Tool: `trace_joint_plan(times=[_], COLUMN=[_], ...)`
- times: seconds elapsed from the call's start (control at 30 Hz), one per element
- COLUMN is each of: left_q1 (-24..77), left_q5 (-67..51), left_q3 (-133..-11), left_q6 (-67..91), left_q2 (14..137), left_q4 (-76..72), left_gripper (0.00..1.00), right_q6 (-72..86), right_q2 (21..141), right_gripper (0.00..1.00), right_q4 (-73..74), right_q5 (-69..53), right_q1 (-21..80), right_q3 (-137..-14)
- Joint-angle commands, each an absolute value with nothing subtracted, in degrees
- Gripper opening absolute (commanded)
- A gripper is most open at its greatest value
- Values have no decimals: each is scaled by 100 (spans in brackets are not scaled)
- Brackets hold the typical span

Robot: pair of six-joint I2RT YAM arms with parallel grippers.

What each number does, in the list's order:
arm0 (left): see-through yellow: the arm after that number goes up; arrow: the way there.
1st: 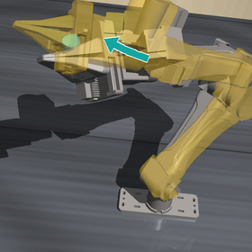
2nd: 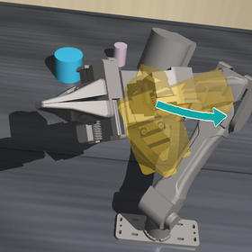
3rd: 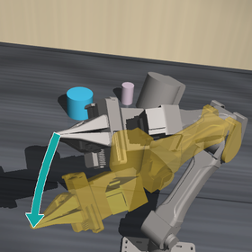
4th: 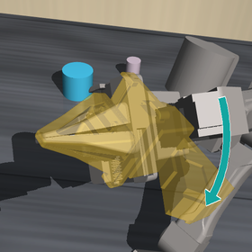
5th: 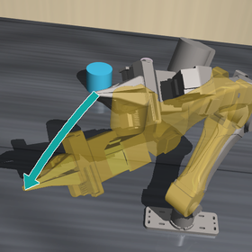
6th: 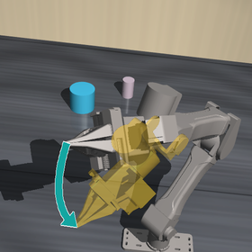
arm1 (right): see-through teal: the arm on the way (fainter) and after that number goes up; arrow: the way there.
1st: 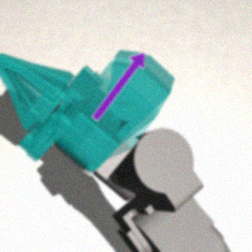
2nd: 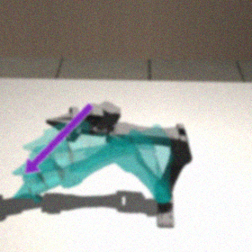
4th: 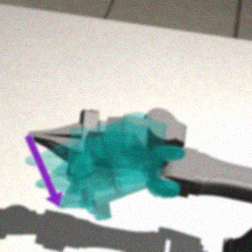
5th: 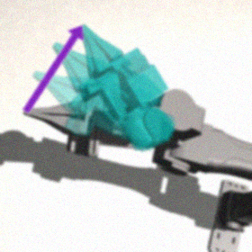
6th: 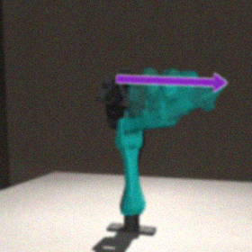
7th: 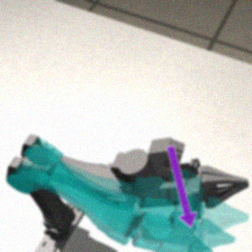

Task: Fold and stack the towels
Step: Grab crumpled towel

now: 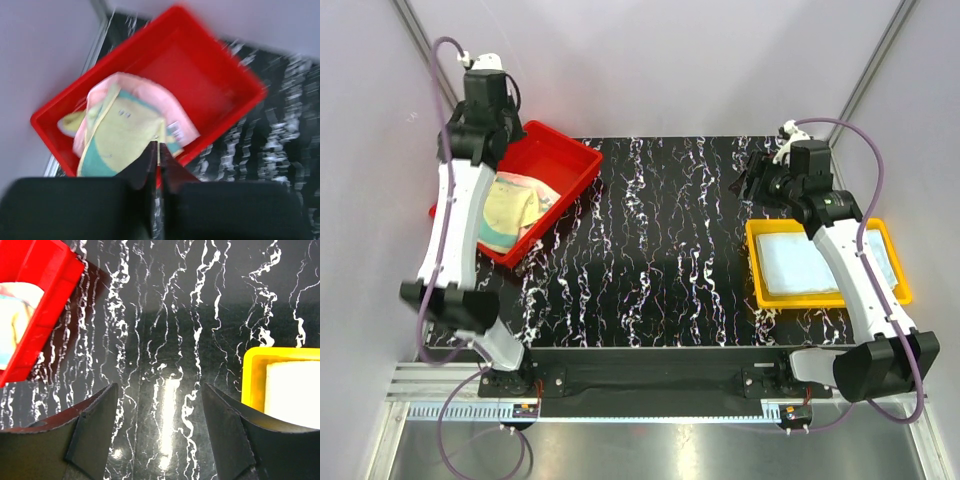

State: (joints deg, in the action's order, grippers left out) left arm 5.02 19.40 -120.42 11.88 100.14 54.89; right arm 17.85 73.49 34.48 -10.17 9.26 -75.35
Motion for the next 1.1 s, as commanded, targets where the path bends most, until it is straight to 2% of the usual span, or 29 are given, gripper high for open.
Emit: trace_joint_plan(times=[0.0,0.07,0.13,0.43,0.67,0.8,0.83,0.87,0.97,1.07], left_q1=[615,598,580,290,229,35,18,9,9,9], left_q5=[2100,2206,2416,2434,3102,2954,2901,2892,2839,2716], left_q3=[-11011,-10426,-10038,-9308,-9501,-9370,-9369,-9543,-10009,-10317], left_q6=[1222,1169,1178,870,624,651,642,624,624,668], left_q2=[9275,9220,9421,10502,11240,11399,11443,11522,11716,11690], left_q4=[5117,4617,4544,3877,3981,3850,3815,3867,4218,4412], left_gripper=[25,38,42,50,54,46,37,31,3,0], right_q6=[2004,2021,2004,2004,2250,2171,2171,2197,2267,2162], right_q2=[7040,7119,7189,7304,7558,7629,7620,7611,7567,7629], right_gripper=[74,75,76,76,75,76,76,76,76,76], right_q4=[3348,3488,3551,3200,2760,2786,2769,2725,2523,2777], right_q5=[-1195,-1274,-1283,-1432,-1942,-1872,-1881,-1898,-1987,-1837], right_q1=[932,932,932,932,940,940,940,940,940,940], right_q3=[-7576,-7646,-7681,-7550,-7242,-7286,-7225,-7181,-7049,-7355])
